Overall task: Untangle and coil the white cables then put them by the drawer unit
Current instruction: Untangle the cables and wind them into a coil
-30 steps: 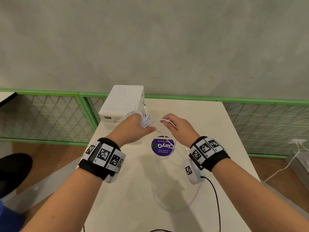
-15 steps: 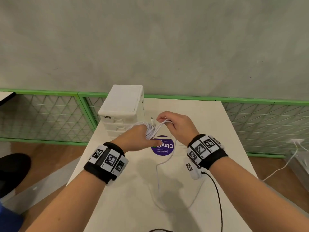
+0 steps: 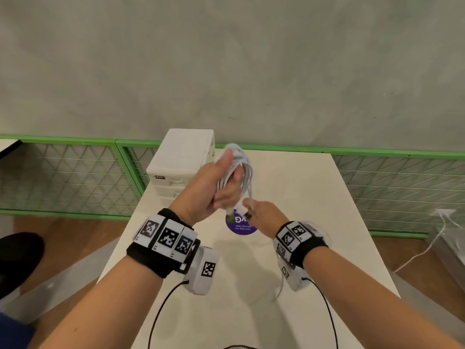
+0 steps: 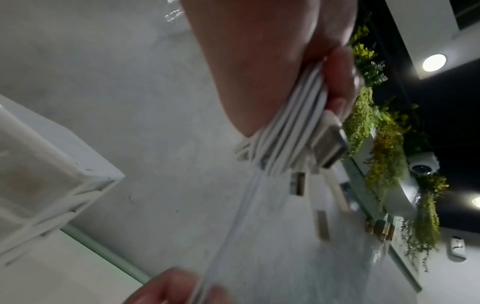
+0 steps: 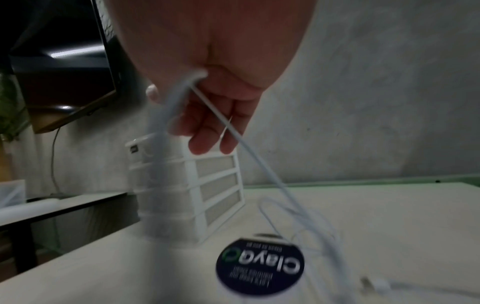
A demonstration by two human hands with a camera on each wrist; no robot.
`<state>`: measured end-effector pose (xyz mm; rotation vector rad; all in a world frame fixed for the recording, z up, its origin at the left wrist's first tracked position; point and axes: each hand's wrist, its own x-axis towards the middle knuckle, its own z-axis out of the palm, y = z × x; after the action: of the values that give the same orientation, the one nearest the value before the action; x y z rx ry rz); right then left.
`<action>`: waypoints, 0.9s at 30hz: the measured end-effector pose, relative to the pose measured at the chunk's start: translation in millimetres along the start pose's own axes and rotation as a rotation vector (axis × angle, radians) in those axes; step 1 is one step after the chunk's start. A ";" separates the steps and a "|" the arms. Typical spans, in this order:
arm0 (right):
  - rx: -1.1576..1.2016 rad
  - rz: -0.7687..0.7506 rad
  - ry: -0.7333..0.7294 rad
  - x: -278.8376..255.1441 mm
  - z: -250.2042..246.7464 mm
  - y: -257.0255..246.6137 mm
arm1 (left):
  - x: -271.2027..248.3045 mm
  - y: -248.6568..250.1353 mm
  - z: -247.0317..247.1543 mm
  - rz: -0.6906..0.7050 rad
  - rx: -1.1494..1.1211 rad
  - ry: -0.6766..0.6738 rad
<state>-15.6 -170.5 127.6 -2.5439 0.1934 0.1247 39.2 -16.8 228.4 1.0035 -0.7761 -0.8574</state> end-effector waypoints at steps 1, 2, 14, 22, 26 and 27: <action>0.016 -0.008 -0.040 -2.9 9.4 0.9 | 4.7 1.0 3.1 0.058 -0.031 0.075; 0.052 -0.020 -0.062 -6.1 18.8 1.5 | 9.9 0.6 5.5 0.110 -0.036 0.173; 0.232 -0.132 0.020 -34.5 30.4 6.2 | 20.4 -39.1 -51.2 0.186 0.835 0.828; 0.435 -0.261 0.343 -10.9 -33.4 -4.8 | 4.9 -60.8 -42.3 -0.398 0.889 0.290; 0.172 -0.352 0.412 0.8 -49.8 4.7 | -0.4 -49.9 -32.0 -0.458 0.556 0.026; 0.125 -0.348 0.398 3.1 -51.8 6.9 | -1.0 -46.4 -28.6 -0.463 0.528 -0.017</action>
<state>-11.2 -205.5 166.3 -2.4103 -0.0891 -0.5133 52.1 -18.3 175.4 1.6903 -0.8167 -1.0812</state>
